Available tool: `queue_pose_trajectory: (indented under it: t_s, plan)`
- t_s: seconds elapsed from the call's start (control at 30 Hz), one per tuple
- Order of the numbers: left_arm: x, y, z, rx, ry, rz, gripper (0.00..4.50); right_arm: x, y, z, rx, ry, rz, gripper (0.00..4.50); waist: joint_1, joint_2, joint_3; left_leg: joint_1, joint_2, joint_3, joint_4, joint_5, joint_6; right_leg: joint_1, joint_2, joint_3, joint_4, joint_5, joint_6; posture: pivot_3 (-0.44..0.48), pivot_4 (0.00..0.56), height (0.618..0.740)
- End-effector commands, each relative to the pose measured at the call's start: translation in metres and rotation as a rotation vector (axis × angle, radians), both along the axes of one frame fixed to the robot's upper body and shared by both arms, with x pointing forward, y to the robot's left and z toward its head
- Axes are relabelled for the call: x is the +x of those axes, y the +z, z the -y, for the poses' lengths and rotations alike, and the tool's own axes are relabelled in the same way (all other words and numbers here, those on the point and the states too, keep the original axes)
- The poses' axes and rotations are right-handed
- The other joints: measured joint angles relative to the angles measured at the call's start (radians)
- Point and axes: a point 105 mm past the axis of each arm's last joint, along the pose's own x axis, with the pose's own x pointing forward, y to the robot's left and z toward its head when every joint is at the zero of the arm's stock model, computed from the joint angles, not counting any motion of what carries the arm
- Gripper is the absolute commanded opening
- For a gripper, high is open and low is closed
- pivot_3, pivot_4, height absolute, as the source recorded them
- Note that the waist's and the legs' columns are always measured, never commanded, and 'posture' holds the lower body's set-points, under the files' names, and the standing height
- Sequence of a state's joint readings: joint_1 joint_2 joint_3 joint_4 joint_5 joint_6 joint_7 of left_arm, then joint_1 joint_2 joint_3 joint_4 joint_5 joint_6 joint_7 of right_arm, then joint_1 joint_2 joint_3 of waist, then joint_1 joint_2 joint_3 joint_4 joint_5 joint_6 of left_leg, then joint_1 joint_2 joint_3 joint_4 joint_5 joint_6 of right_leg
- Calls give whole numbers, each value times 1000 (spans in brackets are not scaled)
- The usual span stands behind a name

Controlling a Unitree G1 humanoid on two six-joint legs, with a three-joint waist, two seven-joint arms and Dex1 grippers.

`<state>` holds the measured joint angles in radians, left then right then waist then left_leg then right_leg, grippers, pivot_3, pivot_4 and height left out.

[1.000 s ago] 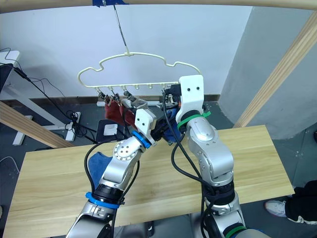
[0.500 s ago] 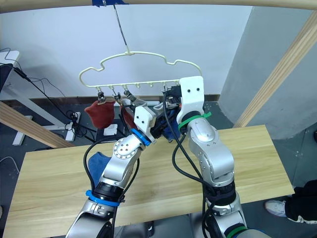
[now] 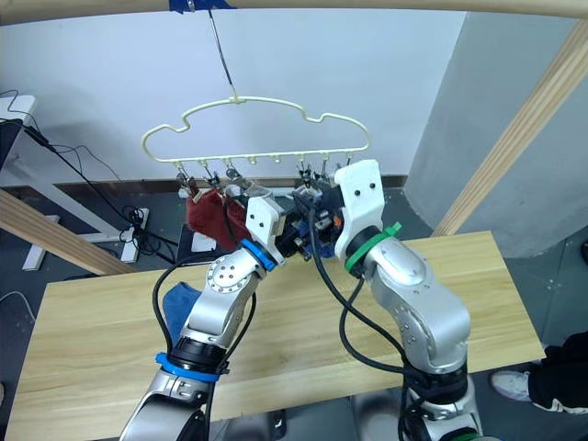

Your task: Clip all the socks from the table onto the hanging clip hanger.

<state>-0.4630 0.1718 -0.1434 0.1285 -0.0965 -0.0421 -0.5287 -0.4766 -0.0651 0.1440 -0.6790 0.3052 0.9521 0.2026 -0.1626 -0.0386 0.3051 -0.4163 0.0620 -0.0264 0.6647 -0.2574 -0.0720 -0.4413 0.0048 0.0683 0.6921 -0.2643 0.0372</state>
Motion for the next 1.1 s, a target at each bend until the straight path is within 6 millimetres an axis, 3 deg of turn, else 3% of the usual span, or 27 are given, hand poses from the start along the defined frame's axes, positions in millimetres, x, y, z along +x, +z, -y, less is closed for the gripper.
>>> queue_pose_trajectory:
  t_s: [0.03, 0.07, 0.2, 0.4, 0.57, 0.7, 1.1]
  plan:
    - [-12, 6, 2, -8, -68, 8, 2961, -19, 7, 3, 1, 76, 44, 2370, -1, 0, 0, 0, 0, 0, 0, 0, 0, 0, 0, 0, 0, 0, 0, -239, 272, 740]
    - [-17, 7, 0, -13, -100, -6, 3220, -23, 5, 9, -15, 81, 55, 2370, -1, 0, 0, 0, 0, 0, 0, 0, 0, 0, 0, 0, 0, 0, 0, -240, 272, 740]
    - [-30, 8, -7, -6, -169, -44, 3220, -27, 5, 22, -48, 48, 102, 2370, -1, 0, 0, 0, 0, 0, 0, 0, 0, 0, 0, 0, 0, 0, 0, -242, 274, 740]
    - [-69, 21, -27, 54, -333, -68, 3220, -12, 6, 50, -98, -128, 168, 2370, -4, 0, 0, 2, 1, 1, 0, 0, 0, 0, 2, 1, 1, 0, 0, -239, 274, 740]
    - [-89, 34, -55, 94, -359, -101, 3220, -2, 5, 57, -96, -199, 183, 2370, -3, 0, 0, 2, 2, 1, 0, 0, 0, 0, 2, 2, 2, 0, 0, -217, 274, 740]
    - [-92, 56, -73, 80, -322, -109, 3220, 2, 2, 56, -76, -203, 171, 2370, 4, 0, 0, 2, 2, 1, 0, 0, 0, 0, 2, 2, 2, 0, 1, -188, 272, 740]
    - [-88, 76, -84, 133, -290, -86, 3220, 10, 0, 49, -58, -220, 162, 2370, 27, 0, 0, 1, 2, 1, 0, 0, 0, 0, 2, 1, -1, 0, 0, -161, 270, 740]
